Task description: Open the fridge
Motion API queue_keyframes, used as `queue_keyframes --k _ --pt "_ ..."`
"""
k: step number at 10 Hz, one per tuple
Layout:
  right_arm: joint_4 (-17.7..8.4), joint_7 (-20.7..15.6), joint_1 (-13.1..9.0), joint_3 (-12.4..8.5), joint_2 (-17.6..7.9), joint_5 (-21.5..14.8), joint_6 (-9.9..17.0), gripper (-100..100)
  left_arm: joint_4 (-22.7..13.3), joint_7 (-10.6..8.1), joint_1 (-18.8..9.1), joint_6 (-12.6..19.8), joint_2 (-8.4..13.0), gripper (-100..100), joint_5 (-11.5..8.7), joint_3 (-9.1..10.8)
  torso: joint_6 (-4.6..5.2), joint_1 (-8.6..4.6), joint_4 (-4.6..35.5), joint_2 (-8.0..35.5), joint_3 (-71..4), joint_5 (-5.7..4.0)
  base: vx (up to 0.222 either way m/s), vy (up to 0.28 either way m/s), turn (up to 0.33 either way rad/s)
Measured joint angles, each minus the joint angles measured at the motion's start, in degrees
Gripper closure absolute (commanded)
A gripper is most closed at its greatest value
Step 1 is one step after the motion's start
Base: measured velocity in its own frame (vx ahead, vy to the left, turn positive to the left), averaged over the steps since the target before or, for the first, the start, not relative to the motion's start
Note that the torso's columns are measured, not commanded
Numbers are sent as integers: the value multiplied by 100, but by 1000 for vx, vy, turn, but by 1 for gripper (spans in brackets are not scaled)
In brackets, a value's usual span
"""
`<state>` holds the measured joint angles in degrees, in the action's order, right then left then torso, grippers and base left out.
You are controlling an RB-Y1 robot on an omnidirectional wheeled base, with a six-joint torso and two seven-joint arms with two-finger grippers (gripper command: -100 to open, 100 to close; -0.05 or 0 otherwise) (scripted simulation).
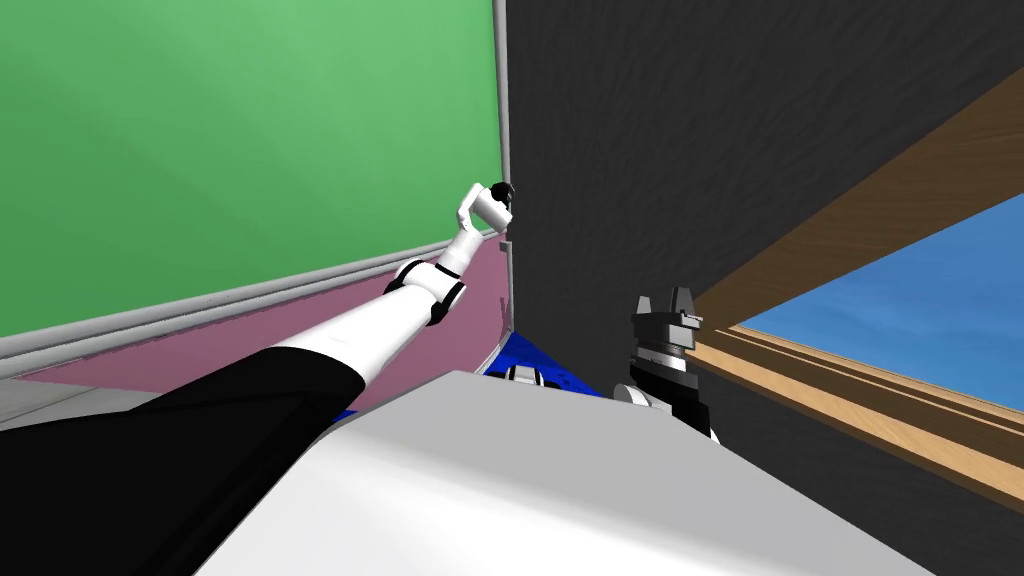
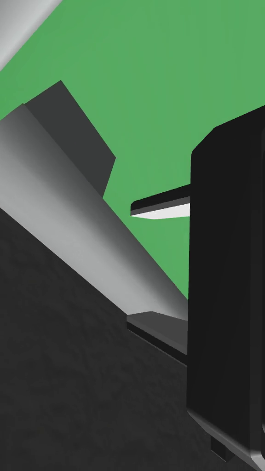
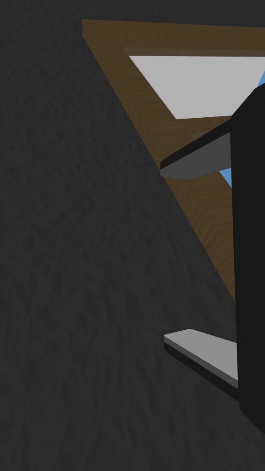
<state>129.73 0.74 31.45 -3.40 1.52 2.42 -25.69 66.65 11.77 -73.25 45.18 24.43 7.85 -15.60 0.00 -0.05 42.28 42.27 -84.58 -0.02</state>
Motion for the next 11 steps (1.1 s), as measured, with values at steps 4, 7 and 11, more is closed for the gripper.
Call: queue_keyframes --k 4,7,11 --pt "0 0 -3 1 0 0 1 0 203 46 -142 -11 -372 100 -252 -225 -7 5 2 8 9 6 -273 16 -144" --pt "0 0 -3 0 0 0 1 0 396 103 -195 17 -583 100 -474 -372 -3 21 0 10 9 9 -237 16 -97" --pt "0 0 -2 -1 -1 0 0 0 525 127 -297 54 -854 100 -653 -547 23 10 2 3 0 -2 -170 41 -86"
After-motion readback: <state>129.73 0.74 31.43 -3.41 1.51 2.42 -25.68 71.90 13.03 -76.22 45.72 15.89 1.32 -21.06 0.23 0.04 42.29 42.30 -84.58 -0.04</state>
